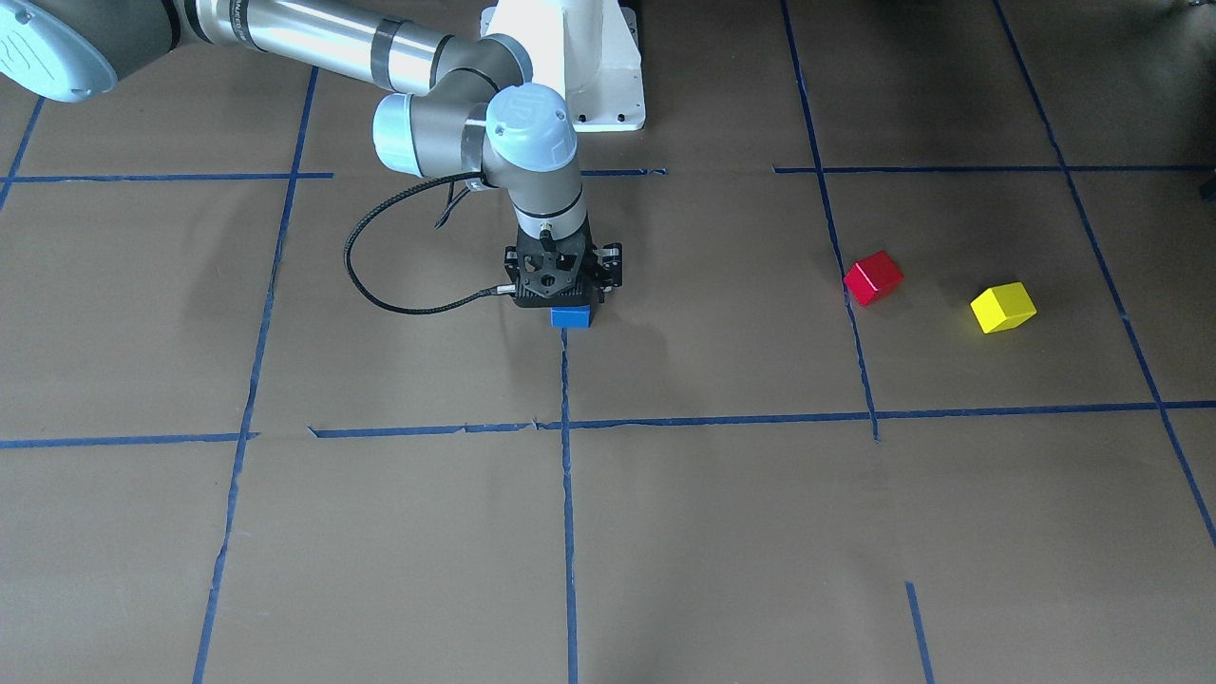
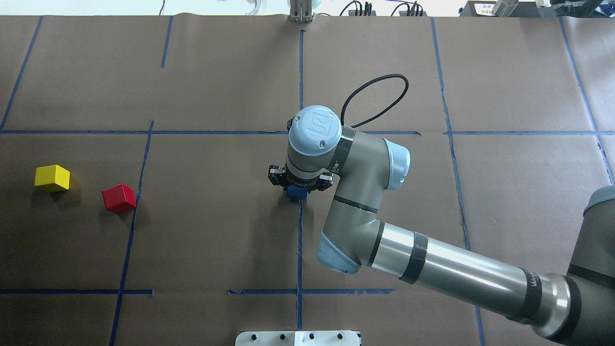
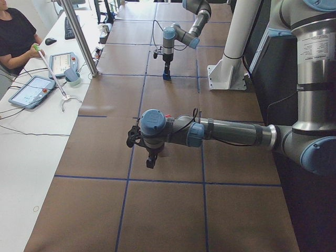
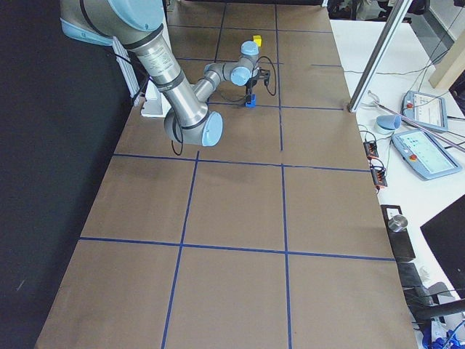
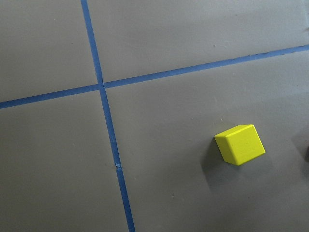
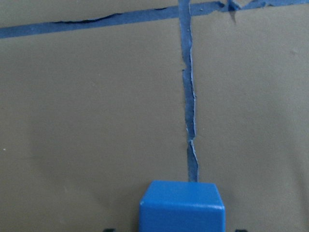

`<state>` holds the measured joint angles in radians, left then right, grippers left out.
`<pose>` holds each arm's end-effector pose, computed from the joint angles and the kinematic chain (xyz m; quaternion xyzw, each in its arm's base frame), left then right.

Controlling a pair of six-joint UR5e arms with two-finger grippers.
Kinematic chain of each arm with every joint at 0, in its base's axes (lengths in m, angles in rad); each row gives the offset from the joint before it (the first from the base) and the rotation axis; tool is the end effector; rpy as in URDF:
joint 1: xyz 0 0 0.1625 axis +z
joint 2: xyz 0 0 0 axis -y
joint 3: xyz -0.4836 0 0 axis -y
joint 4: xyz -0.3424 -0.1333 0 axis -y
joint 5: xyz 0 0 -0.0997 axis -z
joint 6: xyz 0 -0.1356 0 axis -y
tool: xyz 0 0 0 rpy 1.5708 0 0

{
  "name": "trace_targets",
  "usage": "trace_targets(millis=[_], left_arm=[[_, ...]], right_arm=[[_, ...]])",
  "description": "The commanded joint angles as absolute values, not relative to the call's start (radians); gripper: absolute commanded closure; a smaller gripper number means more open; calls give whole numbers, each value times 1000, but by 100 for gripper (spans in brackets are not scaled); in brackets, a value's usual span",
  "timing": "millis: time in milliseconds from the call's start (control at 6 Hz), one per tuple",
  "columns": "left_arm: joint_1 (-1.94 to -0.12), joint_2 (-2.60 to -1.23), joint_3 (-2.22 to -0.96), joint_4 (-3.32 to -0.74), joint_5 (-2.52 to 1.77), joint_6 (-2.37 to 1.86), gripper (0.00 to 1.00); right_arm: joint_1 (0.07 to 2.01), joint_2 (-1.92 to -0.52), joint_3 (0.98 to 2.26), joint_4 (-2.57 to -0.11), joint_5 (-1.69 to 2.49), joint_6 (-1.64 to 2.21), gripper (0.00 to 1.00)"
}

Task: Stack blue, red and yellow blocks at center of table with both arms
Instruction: 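Set the blue cube down at center and open the right gripper, then lower the left gripper onto the red cube while the right gripper withdraws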

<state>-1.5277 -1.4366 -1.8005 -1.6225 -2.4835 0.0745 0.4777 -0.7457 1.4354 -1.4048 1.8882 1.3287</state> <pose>-0.0093 -0.3877 0.6765 0.0729 0.4384 0.0850 0.8918 -0.6527 -0.4403 0.2819 0.0097 -0.4341 0.0405 0.8999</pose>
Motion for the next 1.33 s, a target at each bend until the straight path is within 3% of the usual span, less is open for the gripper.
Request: trace_targets(millis=[0,167,500,1167], left_arm=[[-1428,-1459,-1828,-1649,-2482,-65,0],[-1331,-1460,-1844,-1774,-2477,-332,0],[-1151,-1459,-1842,-2041,-2467,-856,0],[-734,-1552,-1833,-2143,-2040,-1417,0]], right_arm=[[562,-805,1626,-1535,2015,1303,0],[625,-925,1795,-1537,2073,1298,0],[661,-1139,1934,-1525,2115,1193,0],[653,-1200,1954,-1522,2102,1189,0]])
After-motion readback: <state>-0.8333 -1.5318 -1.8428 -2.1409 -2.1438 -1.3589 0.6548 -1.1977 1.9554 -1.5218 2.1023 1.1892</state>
